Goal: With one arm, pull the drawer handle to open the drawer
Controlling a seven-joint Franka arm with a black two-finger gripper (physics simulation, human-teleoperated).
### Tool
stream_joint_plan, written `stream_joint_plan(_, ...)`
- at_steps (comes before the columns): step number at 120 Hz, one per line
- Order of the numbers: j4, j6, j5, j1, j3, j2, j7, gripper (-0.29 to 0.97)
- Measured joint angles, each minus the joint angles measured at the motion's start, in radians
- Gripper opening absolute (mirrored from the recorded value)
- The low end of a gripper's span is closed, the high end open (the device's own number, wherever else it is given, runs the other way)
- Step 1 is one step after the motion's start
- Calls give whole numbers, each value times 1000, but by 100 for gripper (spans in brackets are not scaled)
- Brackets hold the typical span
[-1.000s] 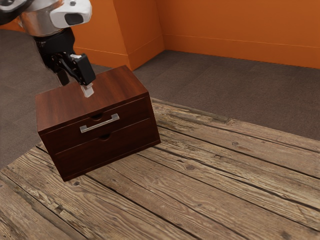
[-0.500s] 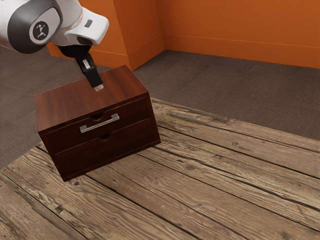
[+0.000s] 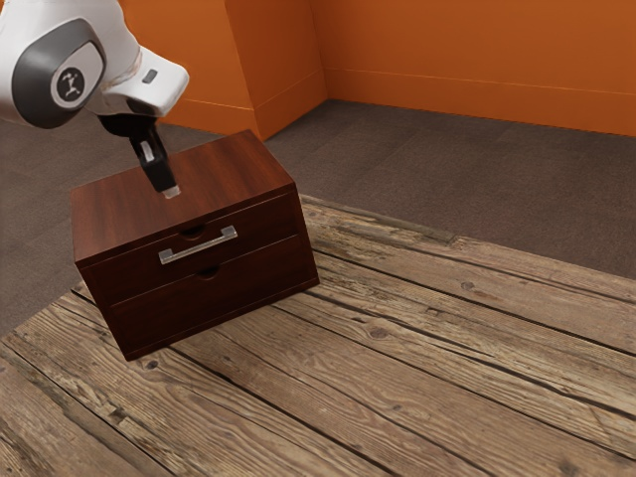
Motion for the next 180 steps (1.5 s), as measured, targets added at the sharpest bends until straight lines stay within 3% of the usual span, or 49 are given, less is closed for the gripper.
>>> stream_joint_plan(23,-150,76,-20,-29,2,-88,12,49)
stream_joint_plan(70,-237,148,-28,-49,-6,-99,-58,38)
stream_joint_plan(120,-442,358,-4,-32,-4,-157,-118,30)
stream_joint_plan(180,-482,338,139,-26,-30,-192,-205,28)
